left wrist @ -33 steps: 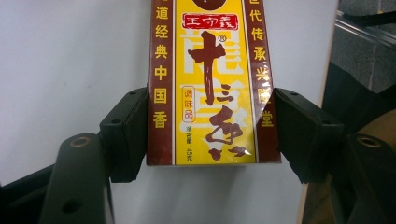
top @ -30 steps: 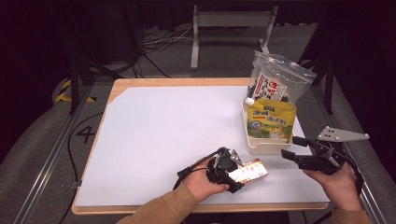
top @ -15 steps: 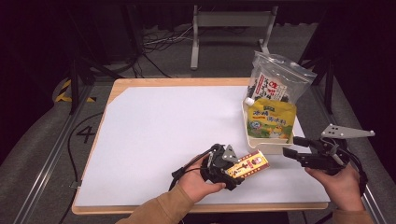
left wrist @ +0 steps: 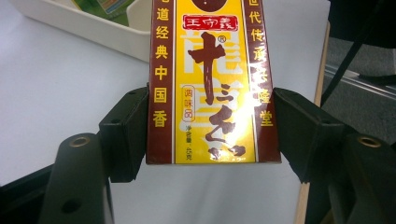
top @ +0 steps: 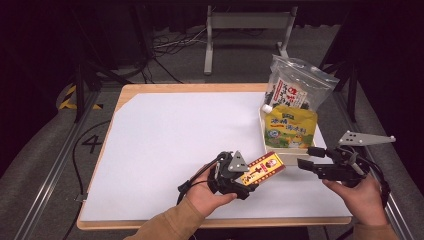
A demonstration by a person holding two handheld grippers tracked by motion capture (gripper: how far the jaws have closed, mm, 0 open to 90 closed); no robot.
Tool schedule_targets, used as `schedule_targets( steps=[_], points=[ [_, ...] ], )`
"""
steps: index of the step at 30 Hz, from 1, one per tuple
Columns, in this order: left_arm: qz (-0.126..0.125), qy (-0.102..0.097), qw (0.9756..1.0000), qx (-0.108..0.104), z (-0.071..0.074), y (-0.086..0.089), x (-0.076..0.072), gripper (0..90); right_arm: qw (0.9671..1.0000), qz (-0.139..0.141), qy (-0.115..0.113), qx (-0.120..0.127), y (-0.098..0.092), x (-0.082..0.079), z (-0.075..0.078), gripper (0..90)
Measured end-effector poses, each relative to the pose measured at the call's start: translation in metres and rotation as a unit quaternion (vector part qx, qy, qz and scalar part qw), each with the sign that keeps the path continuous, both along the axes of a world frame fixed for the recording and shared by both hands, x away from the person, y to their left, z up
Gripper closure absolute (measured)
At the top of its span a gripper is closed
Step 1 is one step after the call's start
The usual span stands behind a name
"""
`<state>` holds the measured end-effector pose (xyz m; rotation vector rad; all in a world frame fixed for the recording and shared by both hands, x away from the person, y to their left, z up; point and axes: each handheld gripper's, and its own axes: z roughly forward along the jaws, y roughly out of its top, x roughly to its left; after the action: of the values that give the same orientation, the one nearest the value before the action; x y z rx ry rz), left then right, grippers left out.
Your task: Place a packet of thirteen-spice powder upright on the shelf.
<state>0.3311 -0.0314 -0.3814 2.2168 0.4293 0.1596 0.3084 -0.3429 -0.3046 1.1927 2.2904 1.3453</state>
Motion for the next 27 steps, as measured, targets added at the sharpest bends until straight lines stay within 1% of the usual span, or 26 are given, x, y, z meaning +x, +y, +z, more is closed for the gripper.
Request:
schedule_targets(
  steps=[1, 2, 3, 5, 9, 11, 12, 13, 17, 20, 21, 22, 23, 24, 25, 26, 27],
  points=[
    [0.000, 0.000, 1.0000, 0.000, 0.000, 0.000, 0.000, 32.5, 1.0000, 0.001, 0.002, 0.002, 0.001, 0.000, 0.000, 33.3],
    [0.003, -0.005, 1.0000, -0.002, 0.001, 0.001, 0.000, 32.5, 1.0000, 0.001, 0.002, 0.002, 0.001, 0.000, 0.000, 33.3],
    [0.004, -0.011, 0.9999, -0.006, 0.001, 0.002, -0.001, 32.5, 0.9999, 0.004, 0.006, 0.007, 0.003, 0.001, -0.001, 33.1],
    [0.006, -0.017, 0.9997, -0.014, 0.002, 0.003, -0.001, 32.5, 0.9998, 0.008, 0.011, 0.014, 0.006, 0.003, -0.001, 32.3],
    [0.010, -0.027, 0.9992, -0.029, 0.004, 0.005, -0.002, 32.5, 0.9997, 0.010, 0.016, 0.012, 0.014, 0.007, 0.001, 31.0],
    [0.009, -0.033, 0.9989, -0.031, 0.005, 0.006, -0.002, 32.5, 0.9996, 0.011, 0.023, 0.013, 0.018, 0.010, 0.003, 30.8],
    [0.009, -0.033, 0.9989, -0.031, 0.005, 0.006, -0.002, 32.5, 0.9996, 0.011, 0.023, 0.013, 0.018, 0.010, 0.003, 30.8],
    [0.009, -0.037, 0.9986, -0.036, 0.006, 0.006, -0.003, 32.5, 0.9994, 0.014, 0.030, 0.013, 0.022, 0.012, 0.004, 30.7],
    [0.011, -0.048, 0.9977, -0.047, 0.008, 0.008, -0.005, 32.5, 0.9989, 0.018, 0.039, 0.019, 0.025, 0.016, 0.004, 30.5],
    [0.014, -0.052, 0.9971, -0.053, 0.009, 0.009, -0.005, 32.5, 0.9986, 0.019, 0.044, 0.023, 0.027, 0.018, 0.004, 29.9],
    [0.016, -0.056, 0.9967, -0.056, 0.010, 0.010, -0.005, 32.5, 0.9978, 0.021, 0.054, 0.031, 0.028, 0.020, 0.002, 29.2],
    [0.017, -0.057, 0.9964, -0.059, 0.010, 0.010, -0.005, 32.5, 0.9973, 0.022, 0.060, 0.036, 0.029, 0.021, 0.001, 28.2],
    [0.017, -0.057, 0.9964, -0.059, 0.010, 0.010, -0.005, 32.5, 0.9973, 0.022, 0.060, 0.036, 0.029, 0.021, 0.001, 28.2],
    [0.014, -0.061, 0.9961, -0.062, 0.010, 0.010, -0.006, 32.5, 0.9958, 0.023, 0.074, 0.049, 0.030, 0.024, -0.001, 26.8],
    [0.013, -0.067, 0.9957, -0.063, 0.010, 0.010, -0.006, 32.4, 0.9951, 0.025, 0.079, 0.053, 0.031, 0.025, -0.002, 26.3],
    [0.013, -0.067, 0.9957, -0.063, 0.010, 0.010, -0.006, 32.4, 0.9951, 0.025, 0.079, 0.053, 0.031, 0.025, -0.002, 26.3],
    [0.013, -0.071, 0.9952, -0.066, 0.010, 0.010, -0.006, 32.4, 0.9946, 0.025, 0.084, 0.056, 0.031, 0.026, -0.004, 25.9]
  ],
)
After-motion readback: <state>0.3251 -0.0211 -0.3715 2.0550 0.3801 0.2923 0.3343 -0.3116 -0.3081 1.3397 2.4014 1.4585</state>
